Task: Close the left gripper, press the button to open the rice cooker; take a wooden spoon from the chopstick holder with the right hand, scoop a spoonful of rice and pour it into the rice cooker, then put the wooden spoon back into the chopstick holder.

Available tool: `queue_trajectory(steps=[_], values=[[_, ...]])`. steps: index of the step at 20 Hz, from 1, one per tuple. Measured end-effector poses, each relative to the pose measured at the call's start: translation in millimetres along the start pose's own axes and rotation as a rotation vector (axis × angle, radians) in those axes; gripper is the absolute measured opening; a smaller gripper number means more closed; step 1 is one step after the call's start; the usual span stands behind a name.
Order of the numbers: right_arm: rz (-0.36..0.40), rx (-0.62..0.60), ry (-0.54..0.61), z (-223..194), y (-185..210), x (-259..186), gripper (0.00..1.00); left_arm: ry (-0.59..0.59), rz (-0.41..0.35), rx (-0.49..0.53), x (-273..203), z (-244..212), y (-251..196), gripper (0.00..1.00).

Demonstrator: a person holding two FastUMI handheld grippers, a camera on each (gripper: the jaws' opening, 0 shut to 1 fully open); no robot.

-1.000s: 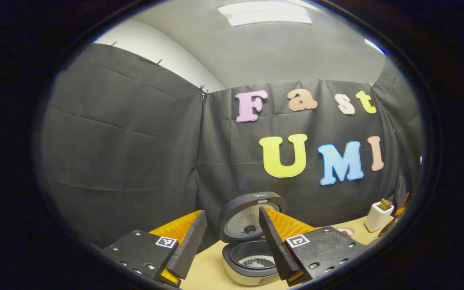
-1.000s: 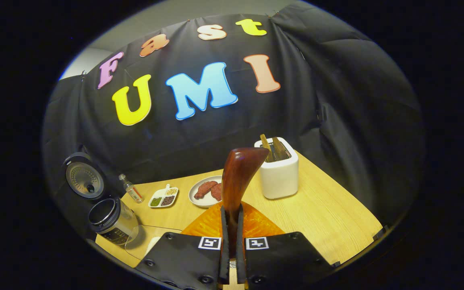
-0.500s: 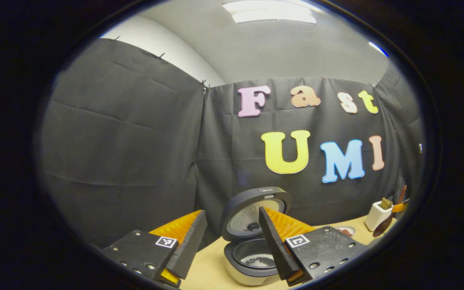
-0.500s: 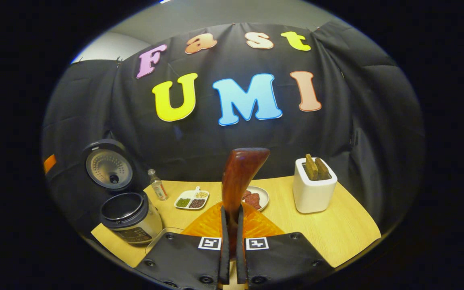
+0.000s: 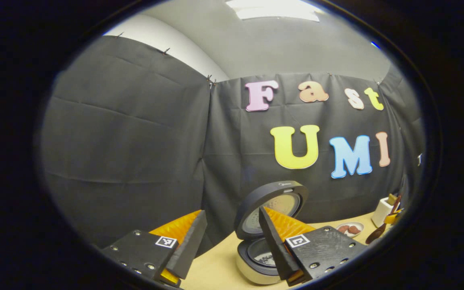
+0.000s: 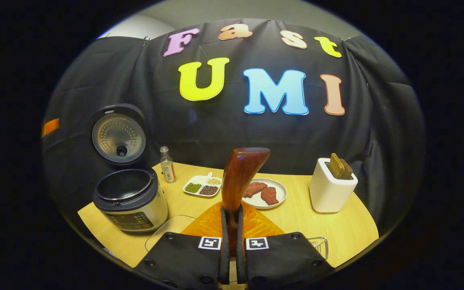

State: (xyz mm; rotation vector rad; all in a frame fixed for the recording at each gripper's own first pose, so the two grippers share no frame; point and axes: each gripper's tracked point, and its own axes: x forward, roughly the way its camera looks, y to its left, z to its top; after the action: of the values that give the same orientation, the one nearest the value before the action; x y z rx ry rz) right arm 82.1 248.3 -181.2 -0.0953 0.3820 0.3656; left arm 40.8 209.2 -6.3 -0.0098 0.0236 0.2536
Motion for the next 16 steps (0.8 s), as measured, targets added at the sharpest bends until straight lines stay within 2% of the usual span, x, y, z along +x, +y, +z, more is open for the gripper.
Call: queue_trajectory(steps=[10,12,16], values=[[-0.101,-0.155,0.03,-51,17,33,0.08,0.024,-0.002,0.013,20,-14,14,0.82],[-0.118,-0.158,0.042,-61,22,39,0.08,0.031,-0.006,0.016,22,-17,13,0.82],[-0.099,-0.128,0.08,-79,42,44,0.08,0.043,-0.025,0.025,23,-20,9,0.82]])
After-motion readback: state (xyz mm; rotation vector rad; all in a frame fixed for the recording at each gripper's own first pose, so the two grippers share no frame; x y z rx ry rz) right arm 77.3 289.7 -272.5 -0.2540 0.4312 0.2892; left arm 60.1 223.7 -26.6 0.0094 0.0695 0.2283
